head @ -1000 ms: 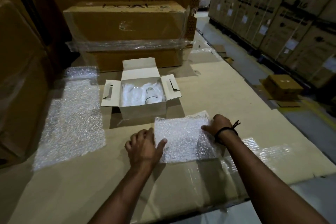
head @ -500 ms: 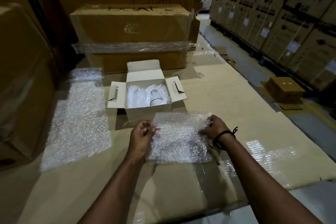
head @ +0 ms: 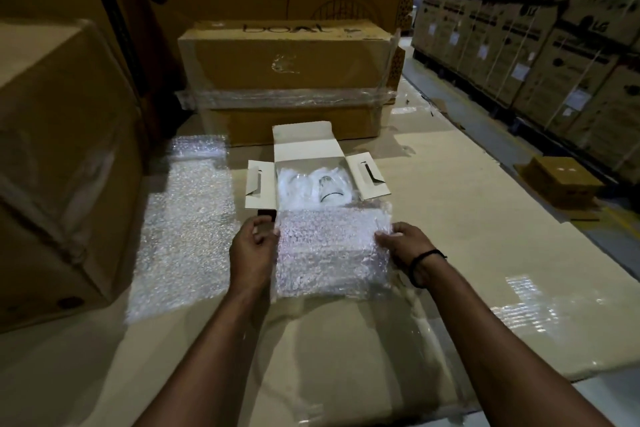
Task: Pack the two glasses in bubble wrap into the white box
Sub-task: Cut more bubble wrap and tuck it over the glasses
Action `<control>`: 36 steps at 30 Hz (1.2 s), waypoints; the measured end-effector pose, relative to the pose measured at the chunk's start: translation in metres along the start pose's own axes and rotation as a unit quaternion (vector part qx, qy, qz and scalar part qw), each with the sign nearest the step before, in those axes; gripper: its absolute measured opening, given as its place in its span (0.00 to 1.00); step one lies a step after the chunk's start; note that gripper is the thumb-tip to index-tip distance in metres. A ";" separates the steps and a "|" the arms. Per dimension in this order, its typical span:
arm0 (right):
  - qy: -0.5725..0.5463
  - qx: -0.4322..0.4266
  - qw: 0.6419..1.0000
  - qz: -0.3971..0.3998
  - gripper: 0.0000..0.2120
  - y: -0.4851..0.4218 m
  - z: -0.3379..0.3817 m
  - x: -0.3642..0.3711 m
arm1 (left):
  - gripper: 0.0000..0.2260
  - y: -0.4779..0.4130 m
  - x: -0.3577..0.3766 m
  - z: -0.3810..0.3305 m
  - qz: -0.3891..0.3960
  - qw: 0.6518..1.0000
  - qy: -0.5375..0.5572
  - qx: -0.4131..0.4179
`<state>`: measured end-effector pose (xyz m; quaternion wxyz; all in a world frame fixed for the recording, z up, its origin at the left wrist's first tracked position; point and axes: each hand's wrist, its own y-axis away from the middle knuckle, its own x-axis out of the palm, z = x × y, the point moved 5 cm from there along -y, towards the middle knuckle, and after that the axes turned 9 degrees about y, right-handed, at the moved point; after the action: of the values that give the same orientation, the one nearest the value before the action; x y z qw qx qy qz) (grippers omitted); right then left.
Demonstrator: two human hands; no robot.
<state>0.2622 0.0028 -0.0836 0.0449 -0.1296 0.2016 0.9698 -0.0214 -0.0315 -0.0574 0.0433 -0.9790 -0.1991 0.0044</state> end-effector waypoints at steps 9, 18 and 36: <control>0.006 -0.166 0.985 -0.045 0.13 0.023 0.030 0.022 | 0.09 -0.011 -0.009 -0.023 0.020 0.997 -0.005 0.078; 0.210 -0.269 0.940 0.002 0.31 -0.031 0.129 0.012 | 0.20 -0.067 -0.001 -0.043 0.015 0.955 -0.232 0.183; 0.575 -0.278 0.765 0.082 0.34 -0.139 0.117 0.040 | 0.31 -0.130 0.035 -0.015 0.134 0.897 -0.420 0.035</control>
<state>0.2157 0.1785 -0.0437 -0.1969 -0.6525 -0.0794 0.7274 -0.0390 0.1002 -0.0314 -0.0112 -0.9014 -0.0657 0.4279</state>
